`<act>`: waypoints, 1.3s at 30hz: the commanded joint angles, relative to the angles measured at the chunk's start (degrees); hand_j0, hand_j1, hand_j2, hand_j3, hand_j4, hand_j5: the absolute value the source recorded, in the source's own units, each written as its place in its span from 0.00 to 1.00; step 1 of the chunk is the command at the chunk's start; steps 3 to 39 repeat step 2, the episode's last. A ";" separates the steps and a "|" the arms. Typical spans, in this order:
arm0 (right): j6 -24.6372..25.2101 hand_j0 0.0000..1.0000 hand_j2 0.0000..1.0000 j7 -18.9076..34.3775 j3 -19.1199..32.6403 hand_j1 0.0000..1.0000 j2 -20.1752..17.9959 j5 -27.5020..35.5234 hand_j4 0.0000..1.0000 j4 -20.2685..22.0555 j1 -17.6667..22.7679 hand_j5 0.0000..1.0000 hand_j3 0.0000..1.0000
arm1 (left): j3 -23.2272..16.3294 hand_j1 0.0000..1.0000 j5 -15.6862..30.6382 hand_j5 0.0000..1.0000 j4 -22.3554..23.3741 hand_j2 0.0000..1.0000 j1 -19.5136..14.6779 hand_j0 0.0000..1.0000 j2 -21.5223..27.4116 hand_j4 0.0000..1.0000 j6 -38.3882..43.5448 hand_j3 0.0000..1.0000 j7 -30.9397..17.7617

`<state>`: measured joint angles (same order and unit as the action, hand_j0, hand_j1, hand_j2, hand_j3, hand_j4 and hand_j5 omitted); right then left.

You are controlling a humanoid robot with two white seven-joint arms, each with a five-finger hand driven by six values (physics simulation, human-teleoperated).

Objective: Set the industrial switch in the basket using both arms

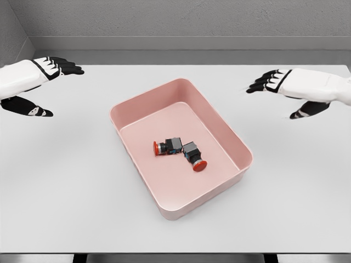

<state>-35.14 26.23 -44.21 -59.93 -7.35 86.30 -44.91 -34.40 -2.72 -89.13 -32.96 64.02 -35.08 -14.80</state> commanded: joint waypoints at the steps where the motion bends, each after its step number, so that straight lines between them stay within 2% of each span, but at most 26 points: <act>1: 0.14 1.00 1.00 -0.12 0.27 1.00 -0.54 1.72 1.00 -1.40 0.00 1.00 1.00 | 0.04 1.00 0.44 1.00 -0.08 1.00 0.00 1.00 0.14 1.00 0.08 1.00 0.03; 39: 0.14 1.00 1.00 -0.12 0.18 1.00 -0.45 1.72 1.00 -1.40 0.00 1.00 1.00 | 0.04 1.00 0.44 1.00 -0.08 1.00 0.00 1.00 0.14 1.00 0.08 1.00 0.03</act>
